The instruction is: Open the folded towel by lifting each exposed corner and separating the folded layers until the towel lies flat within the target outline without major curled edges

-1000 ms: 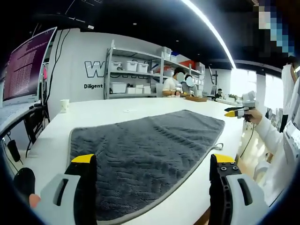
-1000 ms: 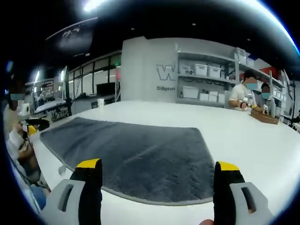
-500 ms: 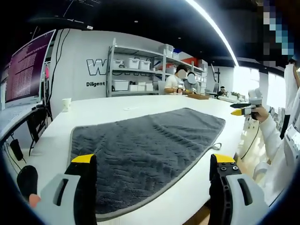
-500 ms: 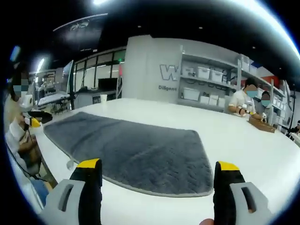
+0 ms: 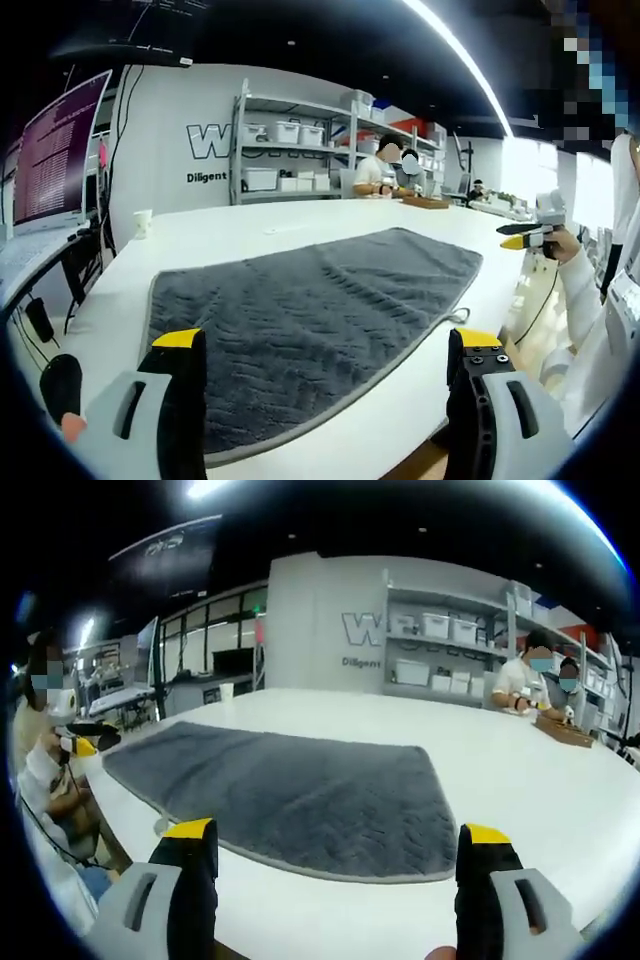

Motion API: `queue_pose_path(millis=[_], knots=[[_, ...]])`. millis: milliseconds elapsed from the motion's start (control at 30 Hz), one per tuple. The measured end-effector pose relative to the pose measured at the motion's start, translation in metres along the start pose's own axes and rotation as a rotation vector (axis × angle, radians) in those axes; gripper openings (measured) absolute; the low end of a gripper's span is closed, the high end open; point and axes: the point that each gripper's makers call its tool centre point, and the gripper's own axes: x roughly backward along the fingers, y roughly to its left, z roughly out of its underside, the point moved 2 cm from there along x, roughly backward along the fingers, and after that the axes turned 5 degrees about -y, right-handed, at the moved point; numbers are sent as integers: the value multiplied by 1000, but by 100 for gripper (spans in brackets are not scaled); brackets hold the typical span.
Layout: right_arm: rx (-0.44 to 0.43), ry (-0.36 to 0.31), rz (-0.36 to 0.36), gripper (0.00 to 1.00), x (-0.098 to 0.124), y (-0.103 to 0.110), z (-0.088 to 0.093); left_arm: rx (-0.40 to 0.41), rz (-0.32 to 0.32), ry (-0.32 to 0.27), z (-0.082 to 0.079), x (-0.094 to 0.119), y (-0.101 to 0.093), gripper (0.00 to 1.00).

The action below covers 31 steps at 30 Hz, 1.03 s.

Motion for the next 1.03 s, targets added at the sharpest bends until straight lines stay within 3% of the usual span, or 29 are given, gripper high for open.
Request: queue_pose_path(millis=[533,700,1033], knots=[[30,59,44,99,14,-6,8,16,-2,10,5,0,-9,99],[52,123,65,99,19,-11,18,17,-4,18,7,1,-10,99],[82,101,52,99,16,-6,12,22,-11,26,10,3,-9,99]])
